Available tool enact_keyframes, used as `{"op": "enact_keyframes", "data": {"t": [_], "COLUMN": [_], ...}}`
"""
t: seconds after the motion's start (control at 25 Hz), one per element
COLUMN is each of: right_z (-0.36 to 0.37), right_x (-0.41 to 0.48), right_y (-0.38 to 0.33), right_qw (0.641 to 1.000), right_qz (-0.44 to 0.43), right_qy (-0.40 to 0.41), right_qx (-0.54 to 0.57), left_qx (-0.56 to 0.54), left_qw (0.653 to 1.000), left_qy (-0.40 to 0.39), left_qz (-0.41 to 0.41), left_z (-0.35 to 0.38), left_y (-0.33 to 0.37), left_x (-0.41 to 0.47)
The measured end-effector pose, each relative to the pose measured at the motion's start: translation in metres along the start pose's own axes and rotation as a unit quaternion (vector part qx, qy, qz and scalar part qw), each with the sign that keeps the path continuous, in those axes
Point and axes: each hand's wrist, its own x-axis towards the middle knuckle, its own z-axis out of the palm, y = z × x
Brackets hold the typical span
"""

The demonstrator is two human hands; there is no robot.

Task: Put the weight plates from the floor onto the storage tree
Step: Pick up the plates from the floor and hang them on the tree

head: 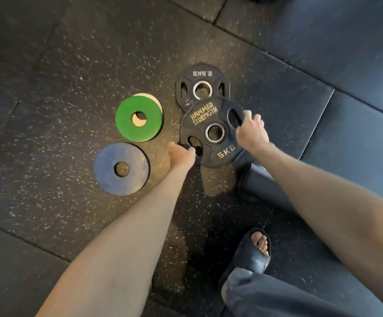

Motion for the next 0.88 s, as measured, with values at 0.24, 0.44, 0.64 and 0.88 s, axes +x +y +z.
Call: {"op": "enact_keyframes", "data": {"t": [0.24,0.44,0.64,0.88], "right_z": [0.035,0.046,0.034,-0.062], "right_x": [0.054,0.068,0.024,-0.091], "right_y": [-0.001,-0.002,-0.009,-0.05], "right_qw": [0.991,0.993,0.99,0.982], "right_qz": [0.028,0.029,0.022,0.004], "right_qy": [0.122,0.111,0.138,0.165], "right_qx": [-0.041,-0.003,0.009,0.091], "left_qx": [-0.03,-0.013,0.041,0.101], "left_qw": [0.999,1.0,0.998,0.992], "left_qy": [-0.013,0.026,0.045,0.068], "left_qz": [-0.018,0.003,0.004,0.043], "left_z": [0.03,0.041,0.018,-0.081], "left_y": [-0.019,-0.024,-0.021,0.033], "left_x": [0.058,0.073,0.045,-0.079]}}
